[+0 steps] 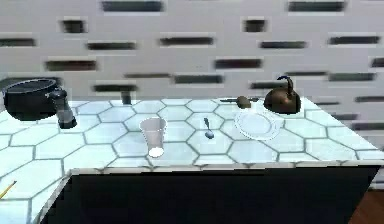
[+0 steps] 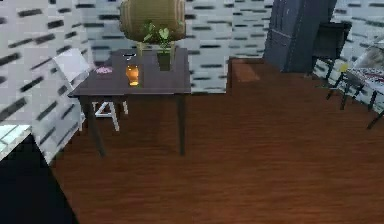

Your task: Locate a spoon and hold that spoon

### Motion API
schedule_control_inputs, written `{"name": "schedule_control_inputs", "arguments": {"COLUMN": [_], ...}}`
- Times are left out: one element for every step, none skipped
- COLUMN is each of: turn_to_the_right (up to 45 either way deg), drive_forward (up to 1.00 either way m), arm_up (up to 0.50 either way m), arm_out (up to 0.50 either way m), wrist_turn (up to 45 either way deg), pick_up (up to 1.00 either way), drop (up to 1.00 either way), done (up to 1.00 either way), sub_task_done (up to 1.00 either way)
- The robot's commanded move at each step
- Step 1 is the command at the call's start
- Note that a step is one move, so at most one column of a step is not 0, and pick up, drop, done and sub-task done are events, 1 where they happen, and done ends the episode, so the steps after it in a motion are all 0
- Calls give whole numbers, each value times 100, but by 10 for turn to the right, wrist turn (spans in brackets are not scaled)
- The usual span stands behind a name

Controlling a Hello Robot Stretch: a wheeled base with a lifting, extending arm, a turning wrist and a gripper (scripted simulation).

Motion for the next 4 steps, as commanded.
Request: {"name": "schedule_control_inputs", "arguments": {"turn_to_the_right": [-450,-360,-30,450], "drive_forward": [0,0,0,0], "arm_up": [0,0,0,0], "arm_out": [0,0,0,0], "wrist_turn": [0,0,0,0], "pick_up": [0,0,0,0], "drop": [0,0,0,0], "done": [0,0,0,0], "sub_task_done": [0,0,0,0]}}
